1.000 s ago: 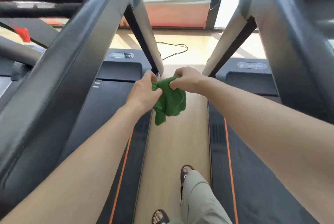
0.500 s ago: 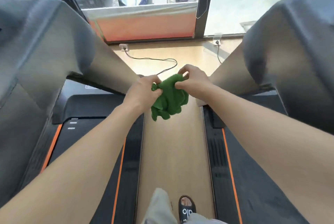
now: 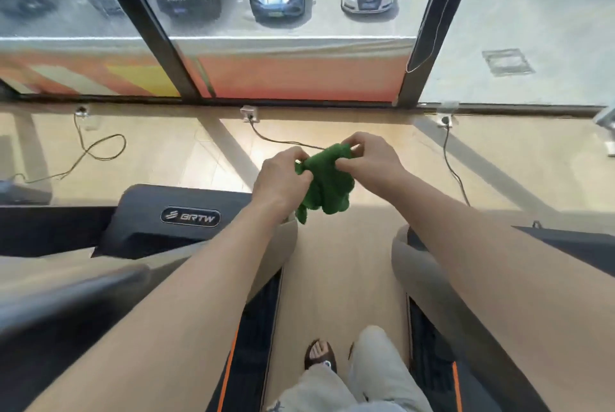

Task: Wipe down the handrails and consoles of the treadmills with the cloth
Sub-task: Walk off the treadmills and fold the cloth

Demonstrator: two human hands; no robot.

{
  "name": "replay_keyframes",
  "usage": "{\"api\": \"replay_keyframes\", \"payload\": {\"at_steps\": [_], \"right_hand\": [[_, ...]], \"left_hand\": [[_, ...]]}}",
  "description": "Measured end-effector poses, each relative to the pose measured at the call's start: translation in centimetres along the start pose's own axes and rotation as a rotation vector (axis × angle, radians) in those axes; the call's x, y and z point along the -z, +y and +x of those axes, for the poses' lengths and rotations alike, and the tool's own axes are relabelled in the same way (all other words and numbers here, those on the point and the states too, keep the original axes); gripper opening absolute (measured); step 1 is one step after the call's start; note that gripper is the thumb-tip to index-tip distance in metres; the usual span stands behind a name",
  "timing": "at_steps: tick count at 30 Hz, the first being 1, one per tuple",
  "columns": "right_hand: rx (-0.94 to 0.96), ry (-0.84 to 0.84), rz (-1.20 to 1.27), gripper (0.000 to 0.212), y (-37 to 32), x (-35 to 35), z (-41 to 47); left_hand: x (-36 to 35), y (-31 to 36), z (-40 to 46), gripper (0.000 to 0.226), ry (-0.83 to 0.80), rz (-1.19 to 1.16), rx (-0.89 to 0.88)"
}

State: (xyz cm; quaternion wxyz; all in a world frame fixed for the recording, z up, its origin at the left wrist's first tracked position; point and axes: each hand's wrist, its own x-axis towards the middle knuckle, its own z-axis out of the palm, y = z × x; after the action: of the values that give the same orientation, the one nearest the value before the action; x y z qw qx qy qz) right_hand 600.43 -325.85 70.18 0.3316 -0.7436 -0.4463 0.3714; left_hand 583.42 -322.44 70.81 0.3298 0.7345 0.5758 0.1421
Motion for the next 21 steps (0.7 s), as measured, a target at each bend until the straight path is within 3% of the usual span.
{"api": "replay_keyframes", "payload": {"at_steps": [7, 13, 17, 18, 21], "right_hand": [[0.057, -0.047, 0.111, 0.035, -5.4, 0.1, 18.6], [0.144, -0.173, 0.148, 0.032, -11.8, -2.1, 36.4], [0.072, -0.426, 0.179, 0.064, -18.1, -5.3, 45.0], [0.042, -0.537, 0.178, 0.062, -20.6, -6.9, 48.0], [0.045, -0.736, 0.093, 0.02, -25.1, -9.7, 52.7]], "left_hand": [[4.6, 0.9, 18.3, 0.012, 0.022, -0.015, 0.09], [10.1, -0.2, 33.0, 0.008, 0.126, -0.075, 0.188], [15.4, -2.3, 39.7, 0.006, 0.24, -0.109, 0.275], [17.6, -3.6, 42.0, 0.007, 0.279, -0.135, 0.306], [21.2, -6.5, 46.0, 0.007, 0.305, -0.18, 0.355]]}}
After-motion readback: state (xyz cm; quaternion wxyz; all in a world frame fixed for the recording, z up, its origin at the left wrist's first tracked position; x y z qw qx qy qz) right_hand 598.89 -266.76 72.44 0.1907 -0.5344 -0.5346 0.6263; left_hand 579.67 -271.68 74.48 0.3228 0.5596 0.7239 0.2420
